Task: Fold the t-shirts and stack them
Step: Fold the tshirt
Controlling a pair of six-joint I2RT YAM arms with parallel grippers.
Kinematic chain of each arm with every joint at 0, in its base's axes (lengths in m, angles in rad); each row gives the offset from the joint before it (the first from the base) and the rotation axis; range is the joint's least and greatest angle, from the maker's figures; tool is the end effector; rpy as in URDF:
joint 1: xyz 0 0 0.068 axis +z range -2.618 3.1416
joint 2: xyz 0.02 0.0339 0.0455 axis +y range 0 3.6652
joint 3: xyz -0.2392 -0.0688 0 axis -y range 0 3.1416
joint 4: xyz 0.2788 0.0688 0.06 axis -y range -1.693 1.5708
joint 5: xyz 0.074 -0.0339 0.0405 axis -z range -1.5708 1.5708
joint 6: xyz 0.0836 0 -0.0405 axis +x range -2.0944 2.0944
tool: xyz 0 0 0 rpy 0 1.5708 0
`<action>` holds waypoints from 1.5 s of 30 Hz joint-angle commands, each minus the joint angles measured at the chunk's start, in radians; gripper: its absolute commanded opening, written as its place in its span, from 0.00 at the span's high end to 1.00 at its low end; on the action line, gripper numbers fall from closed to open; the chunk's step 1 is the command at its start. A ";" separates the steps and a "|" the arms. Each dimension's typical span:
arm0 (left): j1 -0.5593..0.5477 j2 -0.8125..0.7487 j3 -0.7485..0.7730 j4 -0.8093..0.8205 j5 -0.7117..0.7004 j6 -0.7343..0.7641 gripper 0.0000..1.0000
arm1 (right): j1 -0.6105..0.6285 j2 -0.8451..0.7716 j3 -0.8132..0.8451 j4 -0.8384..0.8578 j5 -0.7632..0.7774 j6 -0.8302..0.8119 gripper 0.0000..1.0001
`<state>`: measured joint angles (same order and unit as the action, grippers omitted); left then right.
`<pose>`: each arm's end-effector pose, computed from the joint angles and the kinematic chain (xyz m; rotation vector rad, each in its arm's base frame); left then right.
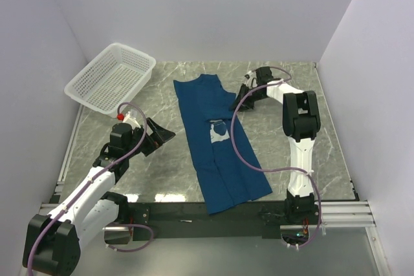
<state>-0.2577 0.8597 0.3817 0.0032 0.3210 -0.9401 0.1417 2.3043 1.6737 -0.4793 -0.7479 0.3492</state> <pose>0.2596 -0.0957 0.1497 -0.5276 2.1311 -1.0439 0.4878 0.1270 0.0541 0.0318 2.6595 1.1592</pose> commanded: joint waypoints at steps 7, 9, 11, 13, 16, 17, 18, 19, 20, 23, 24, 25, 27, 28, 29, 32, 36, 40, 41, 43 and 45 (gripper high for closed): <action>0.002 0.047 0.051 0.061 0.032 0.012 0.02 | -0.137 -0.043 -0.005 -0.001 0.050 -0.041 0.94; 0.002 0.059 0.056 0.070 0.039 0.014 0.02 | -0.137 -0.034 0.033 -0.057 0.051 -0.099 0.79; 0.002 0.070 0.060 0.076 0.046 0.012 0.02 | -0.171 -0.043 0.061 -0.107 0.058 -0.131 0.70; 0.002 0.073 0.063 0.083 0.049 0.012 0.02 | -0.191 -0.075 0.032 -0.072 0.064 -0.112 0.64; 0.001 0.075 0.062 0.092 0.050 0.011 0.02 | -0.231 -0.082 0.047 -0.051 0.058 -0.063 0.55; 0.002 0.076 0.062 0.095 0.053 0.009 0.02 | -0.238 -0.071 0.064 -0.059 0.047 -0.056 0.54; 0.002 0.079 0.062 0.096 0.056 0.008 0.02 | -0.241 -0.057 0.084 -0.068 0.036 -0.050 0.54; 0.002 0.082 0.063 0.096 0.061 0.009 0.02 | -0.241 -0.028 0.127 -0.088 0.030 -0.035 0.54; 0.002 0.084 0.065 0.096 0.061 0.009 0.02 | -0.240 -0.013 0.145 -0.093 0.019 -0.024 0.54; 0.002 0.078 0.066 0.087 0.058 0.012 0.02 | -0.231 0.047 0.204 -0.099 0.009 0.019 0.54; 0.002 0.075 0.063 0.086 0.058 0.012 0.02 | -0.222 0.061 0.225 -0.101 0.009 0.028 0.54; 0.002 0.067 0.063 0.083 0.056 0.014 0.02 | -0.218 0.081 0.233 -0.096 0.004 0.048 0.54; 0.002 0.062 0.062 0.077 0.053 0.014 0.02 | -0.212 0.093 0.242 -0.091 0.007 0.063 0.55; 0.002 0.059 0.059 0.075 0.053 0.014 0.02 | -0.200 0.101 0.250 -0.088 0.013 0.071 0.55; 0.002 0.059 0.059 0.073 0.052 0.012 0.02 | -0.195 0.104 0.254 -0.087 0.016 0.073 0.55; 0.002 0.064 0.060 0.077 0.053 0.011 0.02 | -0.180 0.116 0.284 -0.097 0.071 0.079 0.55; 0.002 0.067 0.068 0.080 0.053 0.003 0.02 | -0.169 0.136 0.328 -0.110 0.122 0.088 0.55; 0.002 0.067 0.075 0.073 0.052 0.000 0.02 | -0.166 0.159 0.350 -0.116 0.133 0.097 0.59; 0.002 0.067 0.075 0.070 0.052 0.001 0.02 | -0.168 0.164 0.353 -0.117 0.125 0.099 0.60; 0.002 0.064 0.077 0.066 0.052 0.000 0.02 | -0.166 0.173 0.354 -0.116 0.122 0.099 0.64; 0.002 0.061 0.075 0.066 0.050 -0.002 0.03 | -0.166 0.173 0.353 -0.110 0.117 0.102 0.68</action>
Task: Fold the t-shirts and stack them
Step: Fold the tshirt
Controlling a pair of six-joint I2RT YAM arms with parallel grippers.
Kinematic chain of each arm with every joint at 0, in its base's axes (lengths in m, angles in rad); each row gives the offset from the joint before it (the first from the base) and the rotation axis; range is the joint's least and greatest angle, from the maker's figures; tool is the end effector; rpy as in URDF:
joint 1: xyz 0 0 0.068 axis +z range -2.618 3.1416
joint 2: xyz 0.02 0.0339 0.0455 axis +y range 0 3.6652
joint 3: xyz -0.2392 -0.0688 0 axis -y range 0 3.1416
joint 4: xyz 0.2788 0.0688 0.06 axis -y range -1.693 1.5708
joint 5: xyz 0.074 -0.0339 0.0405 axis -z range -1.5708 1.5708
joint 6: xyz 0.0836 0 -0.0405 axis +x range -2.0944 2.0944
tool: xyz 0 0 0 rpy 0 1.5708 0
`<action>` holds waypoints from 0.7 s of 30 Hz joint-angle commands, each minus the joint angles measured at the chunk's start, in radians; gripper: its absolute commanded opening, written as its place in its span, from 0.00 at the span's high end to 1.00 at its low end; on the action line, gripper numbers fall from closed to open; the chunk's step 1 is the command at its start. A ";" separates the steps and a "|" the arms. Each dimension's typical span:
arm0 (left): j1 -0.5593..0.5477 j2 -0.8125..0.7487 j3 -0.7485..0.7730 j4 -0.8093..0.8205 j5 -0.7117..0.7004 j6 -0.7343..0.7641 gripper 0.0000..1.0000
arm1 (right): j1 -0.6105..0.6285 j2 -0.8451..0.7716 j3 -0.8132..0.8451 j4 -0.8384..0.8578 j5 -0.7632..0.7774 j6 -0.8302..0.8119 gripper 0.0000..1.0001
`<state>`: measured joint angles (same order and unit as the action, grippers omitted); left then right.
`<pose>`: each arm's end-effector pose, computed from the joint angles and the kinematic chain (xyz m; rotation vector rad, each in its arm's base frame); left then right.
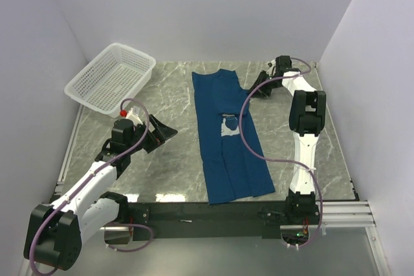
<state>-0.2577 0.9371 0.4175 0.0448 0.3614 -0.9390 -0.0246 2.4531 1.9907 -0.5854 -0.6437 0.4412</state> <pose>0.2686 -0.1014 0.1503 -0.5012 2.1444 -1.0828 0.5524 0.0366 0.0728 0.3735 2.5775 0.9899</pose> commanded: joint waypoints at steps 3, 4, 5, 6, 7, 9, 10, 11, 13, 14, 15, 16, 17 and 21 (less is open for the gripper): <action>0.002 -0.017 0.038 0.027 0.010 -0.009 0.03 | 0.000 0.017 0.030 0.007 0.007 0.010 0.78; 0.002 -0.017 0.038 0.027 0.010 -0.009 0.03 | -0.001 0.011 0.028 0.015 0.006 0.010 0.82; 0.002 -0.017 0.038 0.027 0.010 -0.011 0.03 | 0.000 0.004 0.025 0.022 0.003 0.010 0.84; 0.002 -0.014 0.040 0.027 0.011 -0.011 0.03 | -0.001 -0.008 0.014 0.038 0.001 0.011 0.86; 0.002 -0.015 0.041 0.027 0.010 -0.011 0.03 | -0.001 -0.019 0.005 0.047 -0.001 0.013 0.89; 0.002 -0.017 0.041 0.026 0.010 -0.011 0.03 | -0.003 -0.048 -0.027 0.079 -0.004 0.010 0.92; 0.002 -0.017 0.043 0.024 0.010 -0.009 0.03 | -0.003 -0.061 -0.042 0.093 -0.002 0.011 0.95; 0.002 -0.018 0.043 0.021 0.010 -0.007 0.03 | -0.003 -0.075 -0.059 0.108 0.001 0.013 0.96; 0.002 -0.021 0.041 0.020 0.008 -0.006 0.03 | -0.003 -0.118 -0.104 0.148 0.009 0.010 0.98; 0.002 -0.021 0.041 0.020 0.011 -0.006 0.03 | -0.003 -0.132 -0.119 0.160 0.013 0.008 0.98; 0.002 -0.020 0.040 0.020 0.010 -0.006 0.03 | -0.003 -0.155 -0.142 0.179 0.016 0.004 0.99; 0.002 -0.021 0.038 0.020 0.011 -0.006 0.03 | -0.003 -0.164 -0.154 0.188 0.016 0.002 0.99; 0.002 -0.023 0.038 0.021 0.010 -0.006 0.03 | -0.001 -0.175 -0.162 0.196 0.022 0.001 0.99; 0.002 -0.024 0.035 0.026 0.014 -0.006 0.03 | -0.001 -0.230 -0.220 0.240 0.039 -0.010 1.00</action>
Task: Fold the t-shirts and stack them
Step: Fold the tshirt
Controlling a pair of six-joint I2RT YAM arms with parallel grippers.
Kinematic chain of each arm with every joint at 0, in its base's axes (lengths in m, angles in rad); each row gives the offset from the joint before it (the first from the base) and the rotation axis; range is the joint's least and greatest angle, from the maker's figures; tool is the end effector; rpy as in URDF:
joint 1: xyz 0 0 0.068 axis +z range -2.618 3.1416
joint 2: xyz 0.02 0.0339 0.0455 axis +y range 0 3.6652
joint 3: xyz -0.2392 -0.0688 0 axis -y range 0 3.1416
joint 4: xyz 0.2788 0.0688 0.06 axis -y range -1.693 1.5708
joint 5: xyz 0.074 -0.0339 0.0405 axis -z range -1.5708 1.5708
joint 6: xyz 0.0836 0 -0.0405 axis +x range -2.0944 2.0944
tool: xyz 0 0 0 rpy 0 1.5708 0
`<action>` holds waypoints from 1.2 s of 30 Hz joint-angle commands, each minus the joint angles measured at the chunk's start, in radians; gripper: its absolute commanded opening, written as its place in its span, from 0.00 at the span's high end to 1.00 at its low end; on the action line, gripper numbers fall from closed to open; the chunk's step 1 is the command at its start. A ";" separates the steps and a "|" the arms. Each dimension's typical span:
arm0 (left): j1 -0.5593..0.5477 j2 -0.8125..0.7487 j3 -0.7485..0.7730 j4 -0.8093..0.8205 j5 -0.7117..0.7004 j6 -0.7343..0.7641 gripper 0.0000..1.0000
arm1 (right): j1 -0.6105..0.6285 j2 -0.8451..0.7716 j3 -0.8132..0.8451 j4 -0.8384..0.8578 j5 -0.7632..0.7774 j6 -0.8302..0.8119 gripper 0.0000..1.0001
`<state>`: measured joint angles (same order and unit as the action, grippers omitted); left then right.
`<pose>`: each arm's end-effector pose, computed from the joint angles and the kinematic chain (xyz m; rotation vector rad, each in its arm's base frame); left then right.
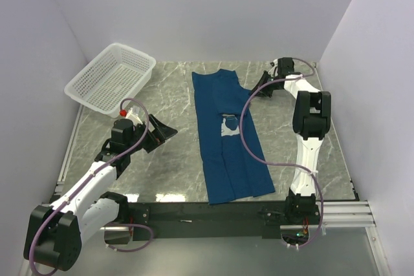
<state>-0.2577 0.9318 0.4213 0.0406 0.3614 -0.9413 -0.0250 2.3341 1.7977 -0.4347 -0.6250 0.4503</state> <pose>0.2687 -0.1014 0.1527 -0.5013 2.1397 -1.0857 0.5368 0.0355 0.0784 0.3492 2.5125 0.9618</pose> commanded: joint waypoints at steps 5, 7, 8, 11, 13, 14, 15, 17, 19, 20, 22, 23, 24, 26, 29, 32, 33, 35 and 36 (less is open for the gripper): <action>0.002 -0.014 0.031 0.031 0.016 -0.002 0.03 | 0.007 -0.140 -0.052 0.102 0.044 -0.047 1.00; 0.002 -0.011 0.034 0.031 0.017 -0.001 0.03 | 0.019 -0.145 -0.049 0.091 0.059 -0.070 1.00; 0.002 -0.011 0.034 0.030 0.019 -0.002 0.03 | 0.020 -0.150 -0.049 0.091 0.065 -0.076 1.00; 0.002 -0.010 0.036 0.031 0.017 -0.001 0.02 | 0.056 -0.159 -0.047 0.079 0.093 -0.110 1.00; 0.002 -0.010 0.036 0.033 0.019 -0.001 0.02 | 0.077 -0.170 -0.047 0.071 0.123 -0.137 1.00; 0.002 -0.010 0.036 0.033 0.020 -0.001 0.03 | 0.086 -0.173 -0.049 0.070 0.131 -0.148 1.00; 0.002 -0.010 0.036 0.031 0.019 0.001 0.03 | 0.094 -0.182 -0.049 0.065 0.142 -0.165 1.00; 0.002 -0.010 0.037 0.030 0.019 0.001 0.03 | 0.114 -0.191 -0.058 0.067 0.172 -0.182 1.00; 0.002 -0.010 0.037 0.028 0.019 0.002 0.03 | 0.126 -0.206 -0.064 0.068 0.189 -0.199 1.00; 0.002 -0.010 0.037 0.028 0.019 0.002 0.03 | 0.140 -0.209 -0.067 0.068 0.209 -0.206 1.00; 0.002 -0.010 0.039 0.028 0.021 0.002 0.03 | 0.148 -0.219 -0.066 0.062 0.222 -0.222 0.99; 0.002 -0.008 0.039 0.030 0.021 0.001 0.02 | 0.158 -0.220 -0.066 0.060 0.234 -0.226 0.99; 0.002 -0.008 0.039 0.030 0.022 0.001 0.03 | 0.163 -0.222 -0.064 0.053 0.243 -0.237 0.99; 0.002 -0.008 0.039 0.030 0.024 0.001 0.03 | 0.165 -0.222 -0.063 0.051 0.251 -0.236 0.98; 0.002 -0.011 0.037 0.025 0.022 0.004 0.03 | 0.168 -0.229 -0.072 0.059 0.268 -0.243 0.98; 0.002 -0.011 0.034 0.028 0.024 0.006 0.02 | 0.188 -0.237 -0.072 0.053 0.280 -0.266 0.98; 0.002 -0.011 0.033 0.030 0.022 0.003 0.02 | 0.195 -0.237 -0.072 0.051 0.287 -0.280 0.99; 0.002 -0.010 0.033 0.031 0.024 0.004 0.03 | 0.227 -0.240 -0.074 0.048 0.317 -0.294 0.98; 0.002 -0.008 0.031 0.033 0.022 0.001 0.02 | 0.240 -0.239 -0.074 0.048 0.326 -0.303 0.98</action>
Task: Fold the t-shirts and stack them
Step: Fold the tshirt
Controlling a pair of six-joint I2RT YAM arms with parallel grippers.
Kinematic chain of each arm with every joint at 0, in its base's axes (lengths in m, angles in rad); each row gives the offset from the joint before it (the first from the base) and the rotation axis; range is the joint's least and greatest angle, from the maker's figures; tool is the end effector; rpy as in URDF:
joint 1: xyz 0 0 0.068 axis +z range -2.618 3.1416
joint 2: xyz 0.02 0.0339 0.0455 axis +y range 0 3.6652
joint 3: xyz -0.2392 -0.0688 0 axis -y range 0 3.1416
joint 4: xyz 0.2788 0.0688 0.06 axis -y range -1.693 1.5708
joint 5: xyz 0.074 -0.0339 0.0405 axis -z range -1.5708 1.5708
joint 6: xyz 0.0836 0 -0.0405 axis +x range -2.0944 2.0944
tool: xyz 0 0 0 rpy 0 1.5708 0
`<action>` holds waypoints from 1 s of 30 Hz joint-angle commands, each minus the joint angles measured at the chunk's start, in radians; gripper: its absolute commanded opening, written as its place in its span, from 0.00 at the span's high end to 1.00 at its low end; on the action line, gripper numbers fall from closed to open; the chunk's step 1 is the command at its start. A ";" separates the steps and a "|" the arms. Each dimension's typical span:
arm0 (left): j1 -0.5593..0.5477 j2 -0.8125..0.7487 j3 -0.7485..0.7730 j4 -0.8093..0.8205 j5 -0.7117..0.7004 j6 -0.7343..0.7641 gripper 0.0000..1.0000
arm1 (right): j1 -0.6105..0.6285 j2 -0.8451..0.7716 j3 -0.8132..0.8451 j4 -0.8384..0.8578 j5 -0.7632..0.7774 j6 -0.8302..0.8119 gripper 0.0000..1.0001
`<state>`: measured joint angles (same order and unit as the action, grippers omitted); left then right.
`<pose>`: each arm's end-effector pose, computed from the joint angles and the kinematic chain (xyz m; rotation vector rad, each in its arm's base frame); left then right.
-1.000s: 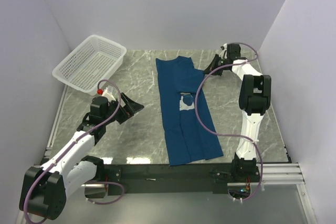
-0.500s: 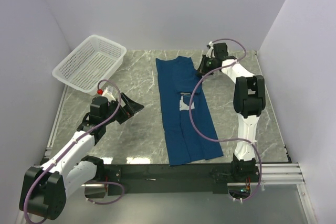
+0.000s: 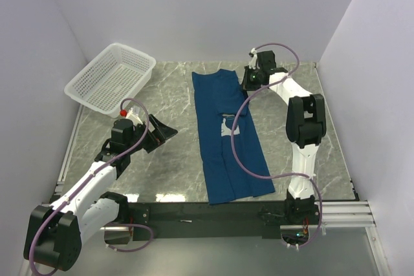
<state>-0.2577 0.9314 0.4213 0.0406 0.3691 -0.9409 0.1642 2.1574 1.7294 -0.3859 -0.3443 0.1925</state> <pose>0.2683 -0.1019 0.1529 -0.4958 2.1418 -1.0931 0.5240 0.1154 0.1406 -0.1316 2.3966 0.5786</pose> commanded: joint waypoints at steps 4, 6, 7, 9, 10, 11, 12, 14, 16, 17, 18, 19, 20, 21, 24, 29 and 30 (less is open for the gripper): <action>0.002 -0.016 0.034 0.025 0.013 0.001 0.02 | 0.113 -0.036 0.031 -0.034 0.112 -0.071 0.96; 0.002 -0.019 0.034 0.021 0.013 0.007 0.02 | 0.156 -0.021 0.048 -0.045 0.131 -0.093 0.94; 0.002 -0.019 0.034 0.019 0.011 0.005 0.02 | 0.176 -0.016 0.055 -0.054 0.149 -0.102 0.92; 0.002 -0.020 0.031 0.019 0.013 0.007 0.02 | 0.228 0.001 0.084 -0.086 0.191 -0.140 0.86; 0.002 -0.020 0.028 0.022 0.013 0.005 0.02 | 0.241 0.005 0.088 -0.094 0.206 -0.151 0.83; 0.002 -0.022 0.025 0.024 0.013 0.004 0.02 | 0.253 0.004 0.094 -0.100 0.237 -0.174 0.80; 0.002 -0.022 0.024 0.025 0.014 0.002 0.02 | 0.270 0.001 0.094 -0.110 0.248 -0.182 0.73; 0.002 -0.022 0.019 0.028 0.014 0.002 0.02 | 0.273 -0.014 0.090 -0.114 0.251 -0.209 0.70; 0.002 -0.020 0.017 0.031 0.016 0.004 0.02 | 0.273 -0.027 0.090 -0.131 0.240 -0.226 0.66; 0.002 -0.017 0.017 0.036 0.016 0.002 0.02 | 0.271 -0.040 0.090 -0.139 0.231 -0.244 0.66; 0.002 -0.016 0.016 0.039 0.017 0.001 0.02 | 0.271 -0.047 0.087 -0.154 0.223 -0.252 0.65; 0.002 -0.014 0.016 0.042 0.019 0.001 0.02 | 0.271 -0.051 0.085 -0.162 0.199 -0.257 0.65; 0.002 -0.011 0.017 0.044 0.019 0.001 0.02 | 0.271 -0.066 0.078 -0.165 0.185 -0.268 0.65; 0.002 -0.009 0.019 0.045 0.019 -0.001 0.02 | 0.270 -0.076 0.073 -0.177 0.167 -0.278 0.65; 0.002 -0.019 0.025 0.030 0.018 0.011 0.02 | 0.227 -0.108 0.081 -0.281 -0.054 -0.413 0.66; -0.002 0.003 0.007 0.057 0.071 0.042 0.02 | 0.153 -0.253 -0.006 -0.577 -0.498 -0.962 0.59; -0.006 0.020 0.004 0.070 0.105 0.039 0.03 | 0.152 -0.304 -0.071 -0.597 -0.498 -1.043 0.57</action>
<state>-0.2577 0.9333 0.4213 0.0479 0.3916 -0.9287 0.3332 2.0449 1.7424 -0.7765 -0.6067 -0.4519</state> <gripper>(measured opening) 0.976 0.417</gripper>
